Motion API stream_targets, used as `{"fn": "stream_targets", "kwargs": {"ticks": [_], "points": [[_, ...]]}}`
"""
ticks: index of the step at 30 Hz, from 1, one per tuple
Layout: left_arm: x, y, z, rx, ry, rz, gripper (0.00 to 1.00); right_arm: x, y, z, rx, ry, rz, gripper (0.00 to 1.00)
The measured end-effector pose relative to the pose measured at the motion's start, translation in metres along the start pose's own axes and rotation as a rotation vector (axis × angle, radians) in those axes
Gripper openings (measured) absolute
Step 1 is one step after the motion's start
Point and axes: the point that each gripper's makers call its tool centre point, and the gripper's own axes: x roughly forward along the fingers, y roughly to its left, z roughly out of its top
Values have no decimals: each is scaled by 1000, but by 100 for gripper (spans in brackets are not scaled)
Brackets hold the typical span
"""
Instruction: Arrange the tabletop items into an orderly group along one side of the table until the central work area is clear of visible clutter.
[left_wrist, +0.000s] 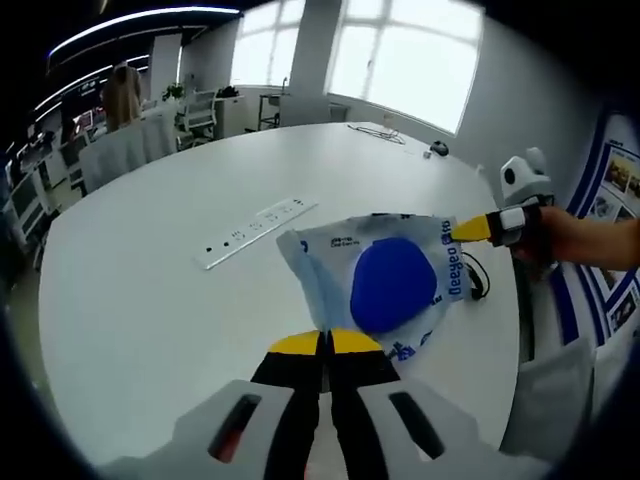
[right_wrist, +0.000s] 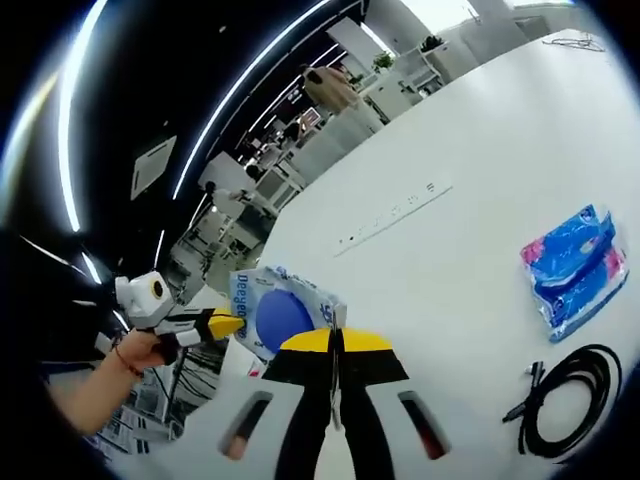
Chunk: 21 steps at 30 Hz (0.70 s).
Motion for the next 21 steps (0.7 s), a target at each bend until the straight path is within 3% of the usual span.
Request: {"fn": "stream_targets", "kwargs": {"ticks": [21], "points": [[9, -53, 17, -104, -72, -17, 0, -27, -17, 55, -163, 26, -10, 0]]}}
